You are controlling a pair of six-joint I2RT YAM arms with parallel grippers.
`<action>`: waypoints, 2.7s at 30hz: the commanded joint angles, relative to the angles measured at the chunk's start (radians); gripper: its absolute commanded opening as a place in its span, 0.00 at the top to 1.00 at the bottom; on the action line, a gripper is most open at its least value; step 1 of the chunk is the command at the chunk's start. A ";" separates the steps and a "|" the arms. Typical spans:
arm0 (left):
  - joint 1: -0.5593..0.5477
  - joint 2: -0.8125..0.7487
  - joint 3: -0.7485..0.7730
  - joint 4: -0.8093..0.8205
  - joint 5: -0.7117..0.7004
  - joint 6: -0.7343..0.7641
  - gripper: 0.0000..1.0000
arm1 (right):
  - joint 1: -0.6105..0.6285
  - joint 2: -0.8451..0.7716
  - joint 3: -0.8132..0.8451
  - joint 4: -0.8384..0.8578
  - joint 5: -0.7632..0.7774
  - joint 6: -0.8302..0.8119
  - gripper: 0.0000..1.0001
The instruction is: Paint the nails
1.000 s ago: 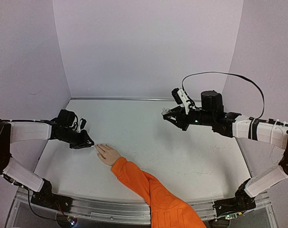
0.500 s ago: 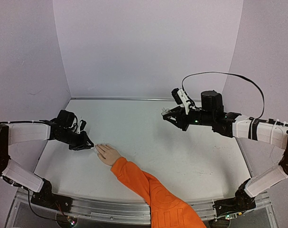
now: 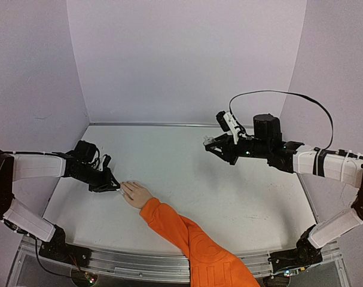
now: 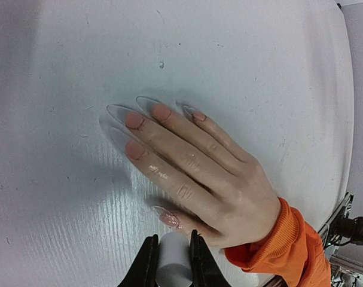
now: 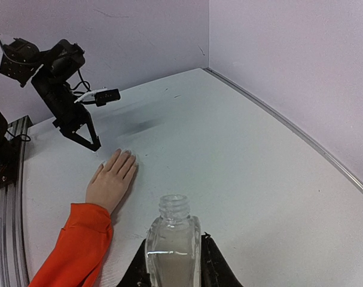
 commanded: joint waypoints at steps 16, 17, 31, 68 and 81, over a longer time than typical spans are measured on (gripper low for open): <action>-0.005 0.052 0.018 0.074 0.030 -0.013 1.00 | -0.004 -0.017 0.024 0.068 -0.015 0.010 1.00; -0.005 0.055 0.018 0.075 0.029 -0.010 1.00 | -0.004 -0.017 0.024 0.068 -0.015 0.010 1.00; -0.005 0.068 0.029 0.081 -0.006 -0.006 1.00 | -0.003 -0.008 0.029 0.068 -0.013 0.010 1.00; 0.027 -0.079 -0.020 0.060 -0.071 -0.020 1.00 | -0.009 0.003 0.033 0.068 -0.024 0.013 1.00; -0.011 -0.045 -0.029 0.059 -0.031 -0.028 1.00 | -0.008 -0.010 0.032 0.070 -0.039 0.015 1.00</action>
